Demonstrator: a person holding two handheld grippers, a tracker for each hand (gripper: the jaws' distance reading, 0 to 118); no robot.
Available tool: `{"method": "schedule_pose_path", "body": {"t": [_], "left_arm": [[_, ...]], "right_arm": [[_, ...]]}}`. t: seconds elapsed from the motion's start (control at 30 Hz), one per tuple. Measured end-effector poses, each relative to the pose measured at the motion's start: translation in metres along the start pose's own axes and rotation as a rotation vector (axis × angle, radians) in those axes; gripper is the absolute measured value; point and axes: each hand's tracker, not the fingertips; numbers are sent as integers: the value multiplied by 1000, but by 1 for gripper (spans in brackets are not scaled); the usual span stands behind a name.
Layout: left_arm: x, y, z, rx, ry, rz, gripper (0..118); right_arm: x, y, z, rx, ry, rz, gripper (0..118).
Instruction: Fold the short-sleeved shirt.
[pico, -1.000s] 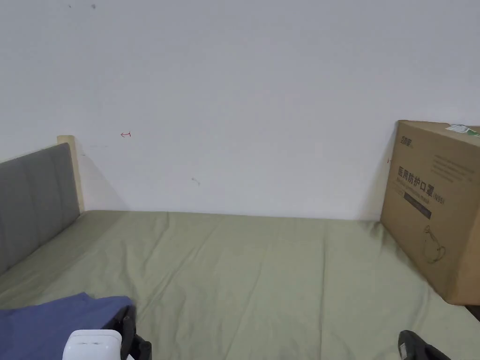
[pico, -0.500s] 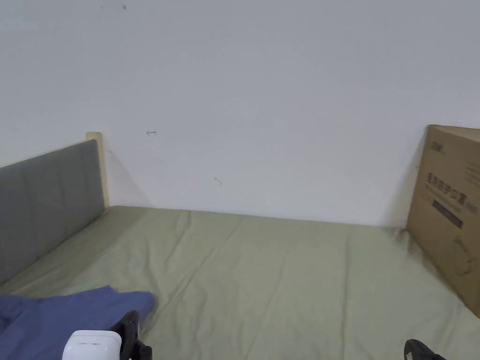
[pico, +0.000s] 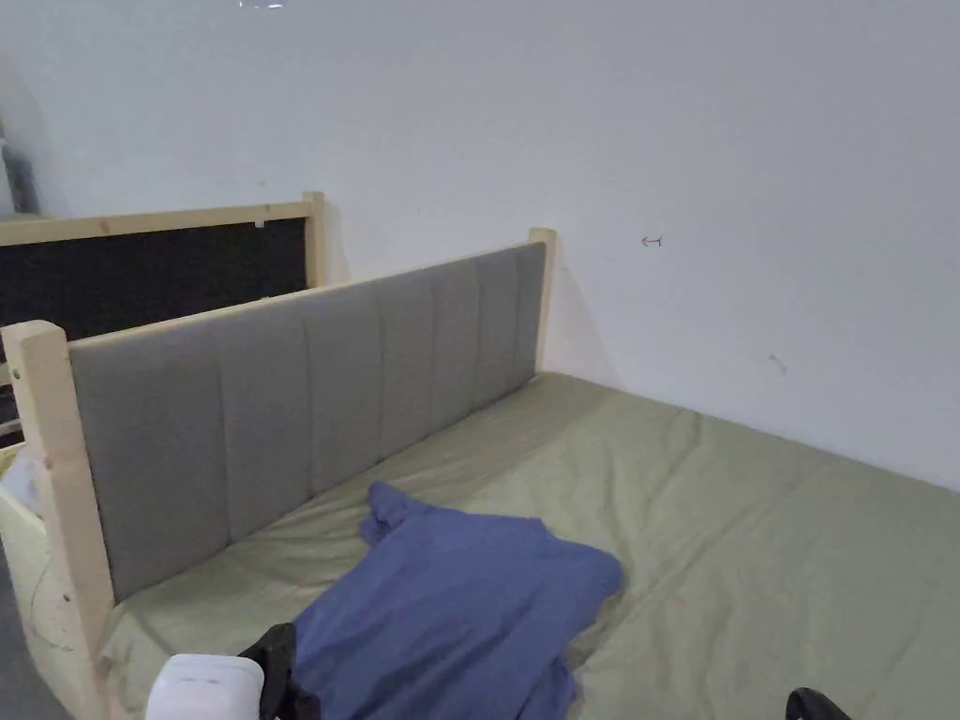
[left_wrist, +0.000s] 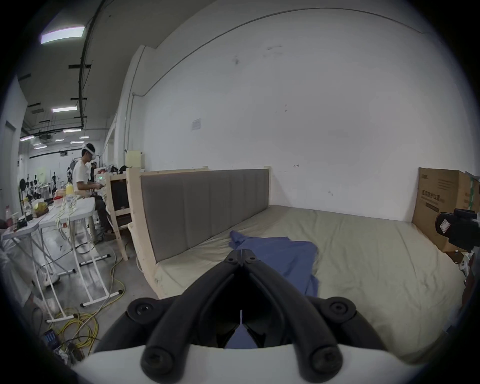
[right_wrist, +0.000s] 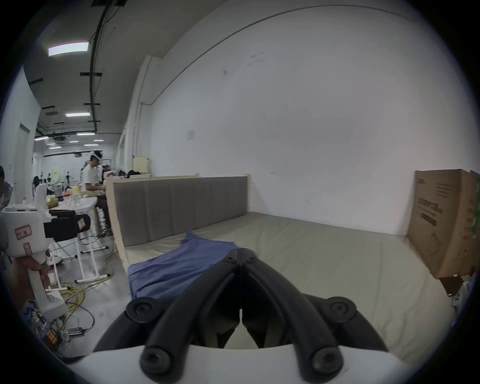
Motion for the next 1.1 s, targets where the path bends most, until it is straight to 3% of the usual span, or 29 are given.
{"method": "schedule_pose_path", "body": {"t": [0.13, 0.27, 0.4, 0.57, 0.73, 0.77, 0.8, 0.83, 0.87, 0.93, 1.07, 1.1], "left_arm": [[7, -8, -22, -36, -12, -18, 0], [33, -15, -73, -106, -113, -51, 0], [75, -13, -171, -214, -239, -149, 0], [144, -25, -313, -493, -423, -249, 0], [199, -53, -412, -748, -505, -343, 2], [207, -57, -419, -787, -515, -338, 21], [213, -61, -425, -823, -476, -325, 58], [221, -64, -433, -826, -448, -320, 107], [226, -66, -438, -829, -461, -319, 116], [233, -72, -429, -828, -481, -322, 110], [252, -80, -428, -802, -434, -341, 111], [229, -76, -428, -837, -410, -404, 111]], "right_arm": [[1, -4, -18, -22, 19, -8, 0], [22, -13, -32, -57, -9, -1, 0], [53, -29, -53, -102, -34, -13, 0], [87, -53, -77, -154, -72, -41, 0], [110, -77, -93, -201, -74, -61, 0], [113, -80, -94, -208, -76, -65, 0], [116, -84, -96, -217, -73, -73, 0], [119, -87, -96, -226, -67, -82, 0], [121, -90, -96, -231, -62, -88, 0], [123, -94, -96, -235, -53, -92, 0], [126, -95, -95, -244, -36, -110, 0], [126, -94, -95, -244, -34, -113, 0]]}}
